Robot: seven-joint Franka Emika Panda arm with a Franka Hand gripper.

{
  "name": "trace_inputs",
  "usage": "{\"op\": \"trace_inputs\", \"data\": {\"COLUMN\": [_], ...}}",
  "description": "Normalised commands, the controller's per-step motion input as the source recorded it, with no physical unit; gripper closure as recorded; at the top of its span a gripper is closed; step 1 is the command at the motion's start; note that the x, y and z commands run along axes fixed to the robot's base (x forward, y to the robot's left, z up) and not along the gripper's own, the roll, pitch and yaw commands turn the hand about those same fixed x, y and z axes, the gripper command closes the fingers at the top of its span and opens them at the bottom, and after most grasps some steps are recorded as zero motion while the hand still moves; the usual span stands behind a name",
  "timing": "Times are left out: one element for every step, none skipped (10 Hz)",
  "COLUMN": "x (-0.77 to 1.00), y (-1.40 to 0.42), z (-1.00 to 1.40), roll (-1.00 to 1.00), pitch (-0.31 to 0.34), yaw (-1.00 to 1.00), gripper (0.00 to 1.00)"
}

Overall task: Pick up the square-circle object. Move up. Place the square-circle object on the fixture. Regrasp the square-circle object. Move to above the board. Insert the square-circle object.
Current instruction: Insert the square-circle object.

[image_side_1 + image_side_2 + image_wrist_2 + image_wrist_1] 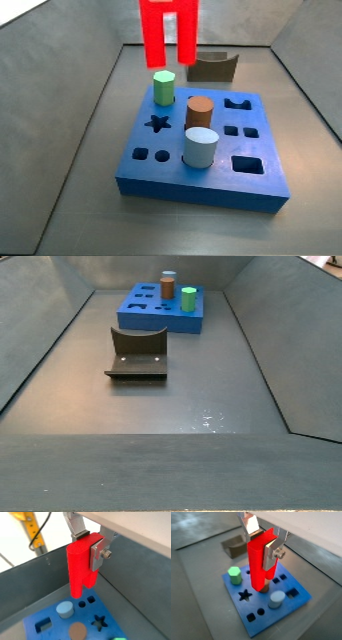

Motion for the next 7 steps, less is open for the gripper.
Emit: {"op": "trace_inputs", "data": {"x": [-0.01,0.0,0.14,0.01,0.02,0.0,0.0], "y": [-0.25,-0.25,-0.17,0.0,0.0,0.01,0.07], "z": [-0.34,-0.31,0.0,-0.01,-0.06,-0.15,-0.24], "roll": [-0.12,-0.12,0.05,0.0,0.0,0.04,0.07], "pitch": [-0.107,-0.089,0.0,0.0,0.0,0.0,0.0], "yaw": [-0.77,-0.77,-0.1,0.0,-0.1,-0.15,-0.07], "gripper": [1.0,1.0,1.0,1.0,1.0,1.0,1.0]}}
